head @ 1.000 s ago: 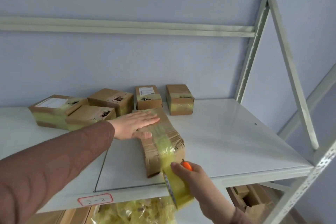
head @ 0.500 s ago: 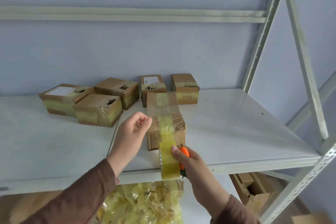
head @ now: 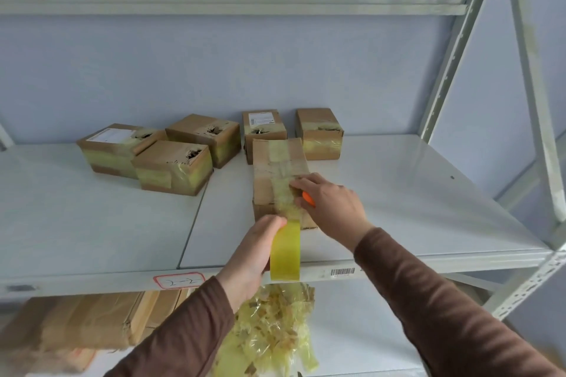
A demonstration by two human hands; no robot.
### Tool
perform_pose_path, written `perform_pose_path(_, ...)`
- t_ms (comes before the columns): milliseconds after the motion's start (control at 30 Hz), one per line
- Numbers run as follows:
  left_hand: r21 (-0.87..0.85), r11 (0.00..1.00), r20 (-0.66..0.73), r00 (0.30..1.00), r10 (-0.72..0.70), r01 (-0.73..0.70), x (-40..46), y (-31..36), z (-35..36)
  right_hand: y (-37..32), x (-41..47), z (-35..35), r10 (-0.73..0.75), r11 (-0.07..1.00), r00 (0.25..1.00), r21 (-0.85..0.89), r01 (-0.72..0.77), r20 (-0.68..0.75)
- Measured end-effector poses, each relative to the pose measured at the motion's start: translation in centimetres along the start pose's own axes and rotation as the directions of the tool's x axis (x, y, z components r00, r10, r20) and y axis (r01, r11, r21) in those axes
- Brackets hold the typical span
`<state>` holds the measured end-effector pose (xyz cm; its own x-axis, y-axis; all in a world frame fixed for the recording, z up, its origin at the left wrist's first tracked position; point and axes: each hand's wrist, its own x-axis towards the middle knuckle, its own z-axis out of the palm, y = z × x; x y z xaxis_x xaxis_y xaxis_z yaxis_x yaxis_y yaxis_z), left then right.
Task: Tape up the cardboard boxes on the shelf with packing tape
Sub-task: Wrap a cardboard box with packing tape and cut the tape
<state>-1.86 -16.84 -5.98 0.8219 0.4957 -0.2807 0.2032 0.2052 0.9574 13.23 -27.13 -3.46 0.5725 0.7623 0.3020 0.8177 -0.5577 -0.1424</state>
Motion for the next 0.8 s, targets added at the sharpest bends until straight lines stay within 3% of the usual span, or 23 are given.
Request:
perform_pose_path(200,0.006,0.958,0.107,0.953,-0.285,0.286,0.4,1.1,-0.8,0.0,0.1,0.7,0.014,0.999,0.999,0.047,-0.012,-0.038)
perform_pose_path(300,0.003,0.955,0.116,0.948,-0.296,0.297,0.2,1.5,-0.5,0.1,0.6,-0.6,-0.024,0.988,0.999,0.154,0.017,0.044)
perform_pose_path(433,-0.081,0.942,0.126,0.941,-0.313,0.324,0.3,1.3,-0.1,1.2,0.0,-2.9,0.032,0.902,0.999,0.432,-0.011,-0.040)
perform_pose_path(500,-0.118,0.939,0.117,0.944,-0.310,0.323,0.5,1.0,0.0,1.5,-0.6,-3.5,0.042,0.877,0.999,0.479,-0.045,0.018)
perform_pose_path(600,-0.114,0.947,0.109,0.951,-0.288,0.300,0.8,0.8,0.1,1.4,-1.3,-3.9,-0.070,0.898,0.984,0.441,-0.008,0.161)
perform_pose_path(800,-0.058,0.971,0.125,0.966,-0.225,0.233,0.3,0.8,0.1,0.9,-1.8,-4.1,-0.259,0.957,0.966,0.143,0.253,0.022)
